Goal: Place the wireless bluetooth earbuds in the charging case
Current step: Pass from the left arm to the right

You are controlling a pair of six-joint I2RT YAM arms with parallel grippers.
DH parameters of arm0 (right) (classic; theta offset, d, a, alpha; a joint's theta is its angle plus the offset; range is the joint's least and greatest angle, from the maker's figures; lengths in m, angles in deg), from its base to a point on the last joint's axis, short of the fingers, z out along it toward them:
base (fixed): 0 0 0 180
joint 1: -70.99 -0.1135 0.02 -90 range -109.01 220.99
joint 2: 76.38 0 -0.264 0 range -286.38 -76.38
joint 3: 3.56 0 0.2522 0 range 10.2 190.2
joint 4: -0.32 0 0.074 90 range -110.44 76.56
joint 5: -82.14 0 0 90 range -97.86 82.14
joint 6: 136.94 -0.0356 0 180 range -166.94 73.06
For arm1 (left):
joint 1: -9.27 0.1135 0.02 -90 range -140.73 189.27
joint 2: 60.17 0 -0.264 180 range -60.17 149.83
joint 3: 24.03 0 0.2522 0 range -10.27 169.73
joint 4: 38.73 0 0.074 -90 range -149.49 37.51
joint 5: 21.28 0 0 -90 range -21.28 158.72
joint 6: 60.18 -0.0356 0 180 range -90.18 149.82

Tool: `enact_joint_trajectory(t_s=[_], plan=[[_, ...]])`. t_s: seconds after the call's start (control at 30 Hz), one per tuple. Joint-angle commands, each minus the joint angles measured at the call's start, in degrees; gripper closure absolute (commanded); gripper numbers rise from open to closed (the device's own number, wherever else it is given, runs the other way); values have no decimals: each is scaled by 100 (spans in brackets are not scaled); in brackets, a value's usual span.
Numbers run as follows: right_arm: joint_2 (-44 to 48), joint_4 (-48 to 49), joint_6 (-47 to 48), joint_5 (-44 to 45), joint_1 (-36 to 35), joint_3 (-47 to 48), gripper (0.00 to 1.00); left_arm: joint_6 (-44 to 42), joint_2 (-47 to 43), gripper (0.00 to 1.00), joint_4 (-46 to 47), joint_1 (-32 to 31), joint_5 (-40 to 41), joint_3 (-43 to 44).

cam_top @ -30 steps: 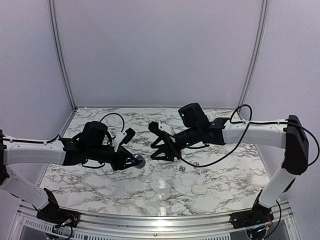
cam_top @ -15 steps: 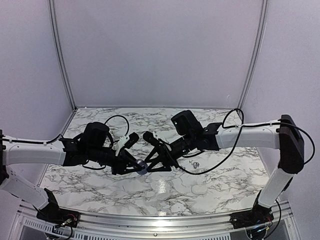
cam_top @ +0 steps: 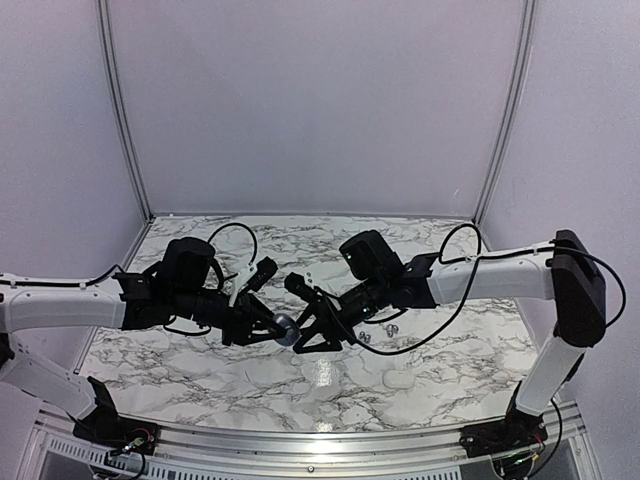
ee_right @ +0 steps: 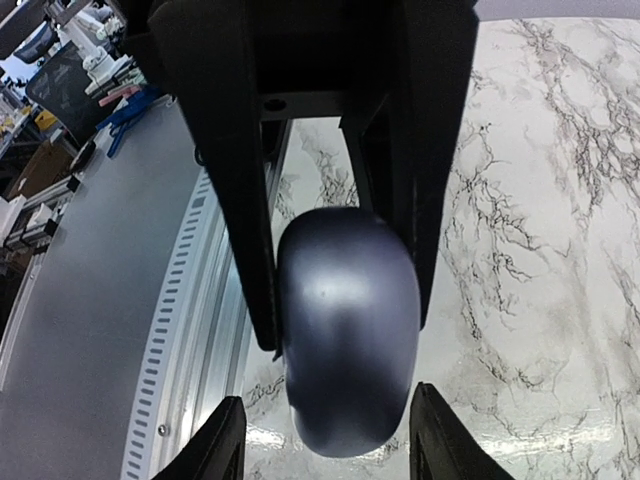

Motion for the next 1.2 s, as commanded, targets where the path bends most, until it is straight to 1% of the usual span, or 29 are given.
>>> enact_joint_trajectory(t_s=[0.0,0.07,0.17,0.33,0.43,0.5,0.6,0.7,0.8,0.83,0.93,1.0,1.07,1.17], plan=[[40,332,-153,-218,-60,49,55,11,-215,91,90,-55,-15,157],[89,468,-233,-222,-59,2,55,15,-219,91,88,-60,-55,177],[109,606,-322,-262,-59,3,60,28,-175,91,83,-67,-48,186],[55,594,-333,-319,-60,74,73,42,-163,90,55,-99,-30,199],[41,598,-347,-341,-52,94,83,39,-167,87,42,-107,37,195],[37,599,-342,-335,-60,88,90,71,-190,82,37,-112,133,201],[98,734,-394,-329,-45,26,97,138,-288,66,56,-111,320,200],[213,1163,-580,-310,21,-112,100,284,-462,55,185,-97,733,151],[396,1700,-832,-200,122,-291,100,561,-710,41,458,-87,1079,23],[457,1881,-900,-151,159,-346,100,652,-823,38,517,-86,1188,3],[642,2521,-1175,64,287,-481,100,940,-987,33,663,-86,1470,-3],[744,3177,-1539,84,355,-627,100,1094,-1081,31,895,-86,1534,-85],[781,3907,-1838,32,392,-725,100,1225,-1195,31,1246,-86,1576,-237],[732,4671,-2260,-29,396,-792,100,1438,-1387,33,1916,-86,1501,-498]])
